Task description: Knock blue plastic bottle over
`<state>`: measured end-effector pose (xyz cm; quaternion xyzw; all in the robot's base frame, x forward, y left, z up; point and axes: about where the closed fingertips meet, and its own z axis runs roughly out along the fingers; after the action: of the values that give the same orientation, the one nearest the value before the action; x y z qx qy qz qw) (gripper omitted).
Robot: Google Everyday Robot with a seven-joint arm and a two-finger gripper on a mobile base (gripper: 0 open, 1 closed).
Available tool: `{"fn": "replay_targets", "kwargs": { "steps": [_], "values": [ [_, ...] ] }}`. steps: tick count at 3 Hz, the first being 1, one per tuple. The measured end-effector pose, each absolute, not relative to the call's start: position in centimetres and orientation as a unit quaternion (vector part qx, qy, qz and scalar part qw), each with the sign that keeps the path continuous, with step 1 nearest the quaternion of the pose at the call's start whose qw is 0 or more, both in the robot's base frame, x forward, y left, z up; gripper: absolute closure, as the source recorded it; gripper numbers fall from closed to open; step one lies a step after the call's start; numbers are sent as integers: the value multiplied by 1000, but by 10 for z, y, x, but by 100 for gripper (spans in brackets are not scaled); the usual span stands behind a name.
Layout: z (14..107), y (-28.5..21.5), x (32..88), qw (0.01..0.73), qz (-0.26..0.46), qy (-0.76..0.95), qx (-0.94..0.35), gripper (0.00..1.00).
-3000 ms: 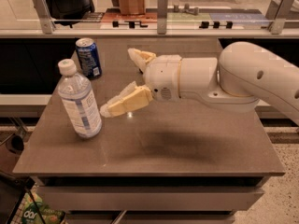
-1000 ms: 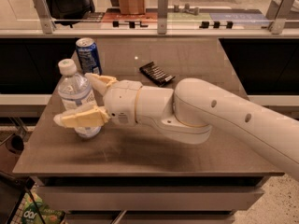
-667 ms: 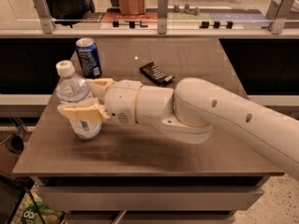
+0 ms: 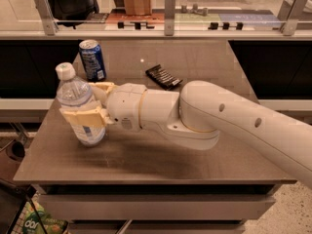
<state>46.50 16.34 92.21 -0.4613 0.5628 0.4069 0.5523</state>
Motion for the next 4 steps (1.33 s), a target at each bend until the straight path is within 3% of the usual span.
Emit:
{"fn": "replay_targets", "kwargs": {
  "steps": [1, 4],
  "values": [
    [924, 164, 465, 551, 405, 563, -465, 100],
    [930, 128, 504, 495, 300, 633, -514, 100]
  ]
}}
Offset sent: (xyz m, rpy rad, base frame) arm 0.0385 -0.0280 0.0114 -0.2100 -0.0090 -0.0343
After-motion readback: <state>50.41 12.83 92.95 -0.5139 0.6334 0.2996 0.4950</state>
